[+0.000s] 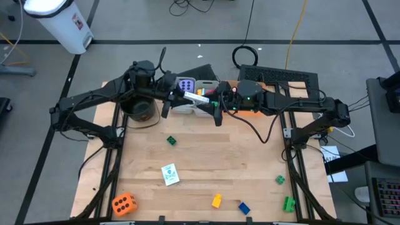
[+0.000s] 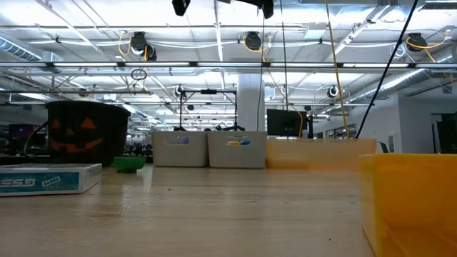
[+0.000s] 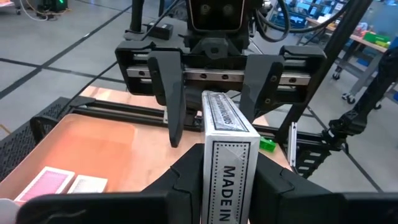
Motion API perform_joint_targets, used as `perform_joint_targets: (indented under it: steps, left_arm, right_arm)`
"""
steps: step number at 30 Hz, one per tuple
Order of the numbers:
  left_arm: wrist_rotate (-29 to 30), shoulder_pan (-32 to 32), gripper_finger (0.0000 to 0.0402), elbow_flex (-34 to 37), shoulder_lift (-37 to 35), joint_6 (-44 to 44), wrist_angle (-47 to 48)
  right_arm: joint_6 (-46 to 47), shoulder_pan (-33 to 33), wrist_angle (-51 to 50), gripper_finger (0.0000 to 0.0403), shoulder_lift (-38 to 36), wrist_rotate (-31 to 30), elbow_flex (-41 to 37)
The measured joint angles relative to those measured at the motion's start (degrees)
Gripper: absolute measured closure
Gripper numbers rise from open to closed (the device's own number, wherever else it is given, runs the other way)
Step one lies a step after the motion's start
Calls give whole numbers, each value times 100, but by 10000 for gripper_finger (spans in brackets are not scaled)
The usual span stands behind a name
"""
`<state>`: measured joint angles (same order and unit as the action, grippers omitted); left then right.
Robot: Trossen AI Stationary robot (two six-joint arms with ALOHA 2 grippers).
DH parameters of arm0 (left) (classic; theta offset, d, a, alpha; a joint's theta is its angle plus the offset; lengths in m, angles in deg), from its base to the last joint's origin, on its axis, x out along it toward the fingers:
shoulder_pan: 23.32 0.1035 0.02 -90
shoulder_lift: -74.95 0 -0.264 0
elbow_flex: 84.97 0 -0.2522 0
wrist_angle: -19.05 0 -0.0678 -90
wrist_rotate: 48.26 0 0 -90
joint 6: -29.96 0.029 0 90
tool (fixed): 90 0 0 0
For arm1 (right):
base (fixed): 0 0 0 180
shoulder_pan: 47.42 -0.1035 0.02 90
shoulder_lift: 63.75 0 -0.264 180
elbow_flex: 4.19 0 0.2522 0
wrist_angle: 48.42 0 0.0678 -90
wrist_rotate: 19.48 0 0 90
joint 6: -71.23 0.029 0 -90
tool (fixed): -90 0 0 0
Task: Pick & Place Toys
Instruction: Put the black playing card into the orange bin
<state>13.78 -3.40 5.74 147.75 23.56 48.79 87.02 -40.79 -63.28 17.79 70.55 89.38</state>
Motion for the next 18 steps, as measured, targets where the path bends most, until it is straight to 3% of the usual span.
perform_joint_targets:
  steps: [18]
  left_arm:
    - [49, 0, 314, 0, 0, 27, -1]
  right_arm:
    - [-48, 0, 2, 354, 0, 31, 0]
